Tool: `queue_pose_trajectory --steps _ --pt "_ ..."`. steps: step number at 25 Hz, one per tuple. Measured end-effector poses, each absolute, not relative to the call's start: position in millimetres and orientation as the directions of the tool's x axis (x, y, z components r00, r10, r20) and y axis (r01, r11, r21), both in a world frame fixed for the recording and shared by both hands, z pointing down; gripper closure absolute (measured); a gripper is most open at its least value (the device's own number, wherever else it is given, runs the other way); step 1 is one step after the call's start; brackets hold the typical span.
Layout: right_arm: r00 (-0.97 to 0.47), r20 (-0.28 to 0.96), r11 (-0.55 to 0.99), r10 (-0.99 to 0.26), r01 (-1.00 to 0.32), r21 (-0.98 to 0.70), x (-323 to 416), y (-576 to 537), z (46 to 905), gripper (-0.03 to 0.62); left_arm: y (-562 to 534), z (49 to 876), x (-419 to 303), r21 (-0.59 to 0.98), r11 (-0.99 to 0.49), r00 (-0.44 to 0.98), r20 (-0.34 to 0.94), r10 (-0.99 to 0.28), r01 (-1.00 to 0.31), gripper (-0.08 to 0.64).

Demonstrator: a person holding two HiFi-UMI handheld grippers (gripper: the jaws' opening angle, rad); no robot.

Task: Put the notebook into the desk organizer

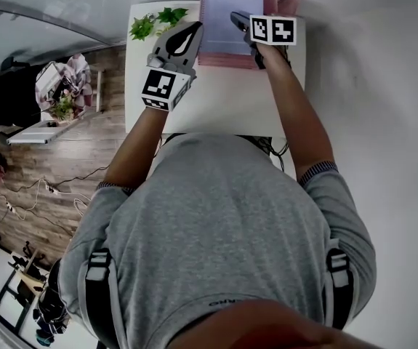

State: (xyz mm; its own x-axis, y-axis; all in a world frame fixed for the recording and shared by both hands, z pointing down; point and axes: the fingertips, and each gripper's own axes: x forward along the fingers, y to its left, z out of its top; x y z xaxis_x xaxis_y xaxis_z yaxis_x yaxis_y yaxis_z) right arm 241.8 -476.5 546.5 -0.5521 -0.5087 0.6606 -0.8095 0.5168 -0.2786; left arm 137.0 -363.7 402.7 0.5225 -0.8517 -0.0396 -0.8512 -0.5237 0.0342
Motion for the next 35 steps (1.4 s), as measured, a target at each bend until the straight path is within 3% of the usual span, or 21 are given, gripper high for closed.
queue_pose_trajectory --steps 4,12,21,30,35 --pt "-0.475 0.683 0.526 -0.554 -0.836 -0.155 246 -477 542 0.310 -362 405 140 0.038 -0.528 0.527 -0.035 -0.849 -0.849 0.540" --pt "-0.373 0.681 0.527 -0.630 -0.850 0.022 260 -484 542 0.214 -364 403 143 0.026 -0.526 0.525 -0.044 -0.850 -0.850 0.540" --pt "-0.478 0.553 0.566 -0.683 -0.824 -0.014 273 -482 507 0.210 -369 404 153 0.003 -0.528 0.527 -0.031 -0.849 -0.849 0.540" --pt "-0.642 0.292 0.673 -0.709 -0.740 0.006 283 -438 418 0.253 -372 389 160 -0.015 -0.533 0.534 -0.032 -0.845 -0.846 0.540" --pt "-0.689 0.197 0.706 -0.698 -0.708 0.027 291 -411 385 0.401 -369 376 167 -0.041 -0.550 0.552 -0.051 -0.833 -0.834 0.539"
